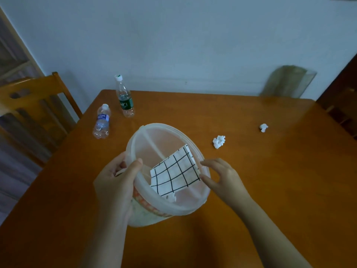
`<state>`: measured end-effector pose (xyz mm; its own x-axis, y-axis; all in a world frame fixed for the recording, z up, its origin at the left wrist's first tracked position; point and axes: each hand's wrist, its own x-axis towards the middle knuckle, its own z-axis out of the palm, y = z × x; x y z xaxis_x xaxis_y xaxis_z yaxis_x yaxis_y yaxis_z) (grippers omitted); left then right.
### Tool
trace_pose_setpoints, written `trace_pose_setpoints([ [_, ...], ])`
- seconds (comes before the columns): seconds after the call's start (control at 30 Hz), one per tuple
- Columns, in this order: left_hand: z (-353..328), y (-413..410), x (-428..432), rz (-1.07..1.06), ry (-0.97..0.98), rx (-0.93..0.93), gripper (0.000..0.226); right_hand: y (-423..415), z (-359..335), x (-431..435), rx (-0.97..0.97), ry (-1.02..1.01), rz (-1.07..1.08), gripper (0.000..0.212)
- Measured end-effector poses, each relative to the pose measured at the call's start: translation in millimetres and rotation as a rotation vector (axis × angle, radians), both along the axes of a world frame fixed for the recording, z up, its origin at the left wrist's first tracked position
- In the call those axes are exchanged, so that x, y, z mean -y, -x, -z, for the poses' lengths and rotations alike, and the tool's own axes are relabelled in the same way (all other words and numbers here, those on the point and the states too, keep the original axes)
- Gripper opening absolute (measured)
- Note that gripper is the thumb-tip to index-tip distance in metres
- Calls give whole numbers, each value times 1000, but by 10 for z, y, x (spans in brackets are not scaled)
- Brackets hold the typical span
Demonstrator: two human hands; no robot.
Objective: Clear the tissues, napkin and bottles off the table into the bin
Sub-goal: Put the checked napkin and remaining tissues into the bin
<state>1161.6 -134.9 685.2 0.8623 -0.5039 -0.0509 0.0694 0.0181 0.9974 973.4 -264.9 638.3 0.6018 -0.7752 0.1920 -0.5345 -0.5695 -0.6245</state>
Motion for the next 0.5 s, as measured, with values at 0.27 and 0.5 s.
trace_pose_setpoints([
  [0.27, -55, 155, 787, -11, -44, 48, 36, 255, 245, 980, -92, -34, 117, 36],
  [0.5, -17, 197, 1356, -89, -93, 41, 31, 337, 554, 1743, -142, -66, 112, 39],
])
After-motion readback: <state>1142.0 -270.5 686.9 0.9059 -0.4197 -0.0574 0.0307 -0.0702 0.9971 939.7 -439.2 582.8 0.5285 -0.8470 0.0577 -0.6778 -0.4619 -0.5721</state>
